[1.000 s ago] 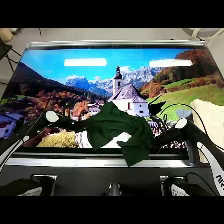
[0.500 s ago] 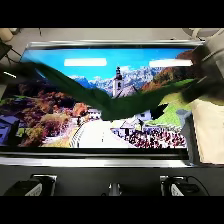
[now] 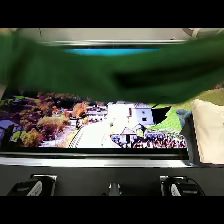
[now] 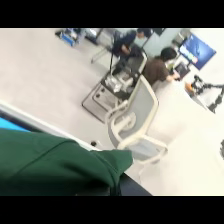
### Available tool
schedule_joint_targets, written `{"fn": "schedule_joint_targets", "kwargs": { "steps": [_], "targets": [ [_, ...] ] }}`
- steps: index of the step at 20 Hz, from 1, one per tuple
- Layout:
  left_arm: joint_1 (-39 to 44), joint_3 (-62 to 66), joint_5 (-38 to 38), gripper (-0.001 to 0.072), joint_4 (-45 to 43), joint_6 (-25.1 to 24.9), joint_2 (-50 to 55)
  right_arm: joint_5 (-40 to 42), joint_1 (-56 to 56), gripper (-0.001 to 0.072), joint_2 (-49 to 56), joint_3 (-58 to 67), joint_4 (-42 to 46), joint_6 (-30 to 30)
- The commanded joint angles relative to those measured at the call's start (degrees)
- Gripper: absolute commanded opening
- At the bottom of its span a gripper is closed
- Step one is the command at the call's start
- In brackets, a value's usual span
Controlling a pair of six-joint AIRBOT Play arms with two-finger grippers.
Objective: Fold the shirts.
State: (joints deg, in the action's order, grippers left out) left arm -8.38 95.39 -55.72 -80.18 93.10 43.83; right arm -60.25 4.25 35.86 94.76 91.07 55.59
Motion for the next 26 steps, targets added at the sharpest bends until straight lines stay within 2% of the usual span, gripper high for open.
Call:
{"fn": "schedule_joint_targets", "kwargs": {
  "steps": [1, 3, 5, 7, 9, 12, 15, 17, 18, 19, 20, 22, 24, 26],
  "targets": [
    [-0.5, -1.9, -8.2, 0.0027, -2.4, -0.1, -0.2, -5.0, 0.0, 0.0021, -0.7, 0.8, 4.7, 2.3],
    [-0.4, -7.0, -11.5, 0.0027, -2.3, -0.1, -0.2, -6.0, 0.0, 0.0021, 1.0, 0.8, 4.5, 2.9],
    [-0.4, -15.2, -12.6, 0.0027, -0.9, -0.1, -0.2, -10.9, 0.0, 0.0021, 4.6, 0.7, 4.3, 4.5],
    [-0.4, -25.5, -10.3, 0.0027, 4.5, -0.1, -0.1, -16.6, 0.0, 0.0021, 9.9, -0.4, 2.9, 5.2],
    [-0.2, -36.2, -5.5, 0.0027, 11.4, -0.1, 0.5, -18.5, 0.0, 0.0022, 16.5, -3.1, 0.5, 4.8],
    [2.8, -49.2, 1.2, 0.0028, 17.2, -0.1, 3.5, -12.2, 0.0, 0.0023, 28.8, -8.1, -3.1, 4.5],
    [7.2, -55.0, 1.9, 0.0027, 17.9, -0.1, 8.2, -5.4, -0.1, 0.0022, 43.8, -8.7, -12.1, 7.4],
    [9.2, -55.3, 1.9, 0.0027, 17.9, -0.1, 10.6, -5.4, -0.2, 0.003, 52.1, -8.7, -20.5, 8.3],
    [9.6, -55.3, 2.3, 0.0027, 17.9, -0.1, 11.0, -7.0, -0.2, 0.0215, 55.2, -8.7, -24.2, 8.2],
    [9.4, -55.1, 2.5, 0.0027, 17.8, -0.3, 10.9, -9.1, 0.0, 0.0591, 56.8, -8.7, -26.2, 7.9],
    [9.0, -54.8, 2.4, 0.0028, 17.9, -1.9, 10.8, -12.2, 0.5, 0.0672, 57.3, -8.6, -26.6, 5.5],
    [7.7, -53.9, 0.5, 0.0028, 17.8, -4.9, 10.8, -21.8, 1.9, 0.0677, 56.1, -8.6, -25.5, 0.3],
    [6.4, -53.1, -0.6, 0.0028, 17.8, -6.9, 10.8, -31.3, 2.8, 0.0666, 53.5, -11.4, -19.8, -1.5],
    [5.6, -53.0, -0.6, 0.0028, 17.8, -7.9, 10.8, -27.1, 2.0, 0.0632, 46.8, -24.7, -15.6, 0.2]
  ]
}}
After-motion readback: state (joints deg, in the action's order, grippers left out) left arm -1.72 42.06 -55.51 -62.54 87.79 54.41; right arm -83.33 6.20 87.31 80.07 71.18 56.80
